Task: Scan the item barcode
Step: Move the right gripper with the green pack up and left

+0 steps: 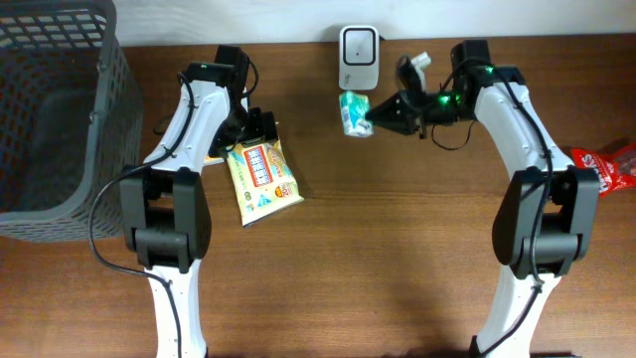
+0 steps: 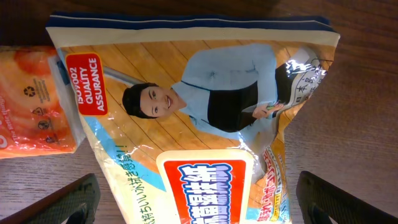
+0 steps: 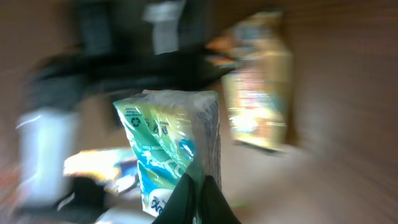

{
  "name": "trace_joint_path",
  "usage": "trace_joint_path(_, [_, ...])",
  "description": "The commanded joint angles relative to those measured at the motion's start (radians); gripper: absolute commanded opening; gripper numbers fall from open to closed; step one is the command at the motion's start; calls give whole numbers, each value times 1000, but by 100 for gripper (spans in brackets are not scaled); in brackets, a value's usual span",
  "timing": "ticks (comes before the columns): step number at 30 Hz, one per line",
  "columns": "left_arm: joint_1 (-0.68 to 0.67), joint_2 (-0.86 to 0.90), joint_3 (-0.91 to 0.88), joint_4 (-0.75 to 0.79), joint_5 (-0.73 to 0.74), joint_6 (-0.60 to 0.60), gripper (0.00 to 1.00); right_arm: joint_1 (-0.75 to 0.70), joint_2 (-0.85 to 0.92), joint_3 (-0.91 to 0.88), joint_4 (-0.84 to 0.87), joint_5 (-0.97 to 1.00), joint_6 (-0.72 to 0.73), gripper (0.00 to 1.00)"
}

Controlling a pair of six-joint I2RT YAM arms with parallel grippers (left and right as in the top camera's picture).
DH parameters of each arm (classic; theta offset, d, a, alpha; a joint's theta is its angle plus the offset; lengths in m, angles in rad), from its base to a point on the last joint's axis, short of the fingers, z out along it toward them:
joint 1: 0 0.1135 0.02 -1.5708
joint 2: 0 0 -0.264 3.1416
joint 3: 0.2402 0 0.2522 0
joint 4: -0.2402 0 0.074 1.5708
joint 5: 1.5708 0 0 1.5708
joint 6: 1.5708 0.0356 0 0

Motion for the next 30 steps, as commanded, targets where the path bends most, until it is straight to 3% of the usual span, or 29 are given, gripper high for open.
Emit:
trace_joint_path(1, [7, -1, -5, 2, -7, -10, 99, 30, -31, 29, -14, 465, 121, 4])
trace_joint_path(5, [7, -1, -5, 2, -7, -10, 99, 62, -31, 58, -36, 671, 121, 4])
trace_joint_path(12, [7, -1, -5, 2, -7, -10, 99, 213, -31, 136, -132, 1373, 121, 4])
trace_joint_path(16, [7, -1, -5, 2, -7, -10, 99, 327, -30, 144, -108, 1777, 119, 4])
trace_joint_path(19, [7, -1, -5, 2, -7, -10, 99, 394, -27, 143, -41, 1972, 81, 4])
trace_joint_path(24, [7, -1, -5, 2, -7, -10, 99, 459, -27, 143, 148, 2114, -27, 4])
trace_joint_path(30, [7, -1, -5, 2, -7, -10, 99, 462, -5, 143, 454, 2096, -187, 4])
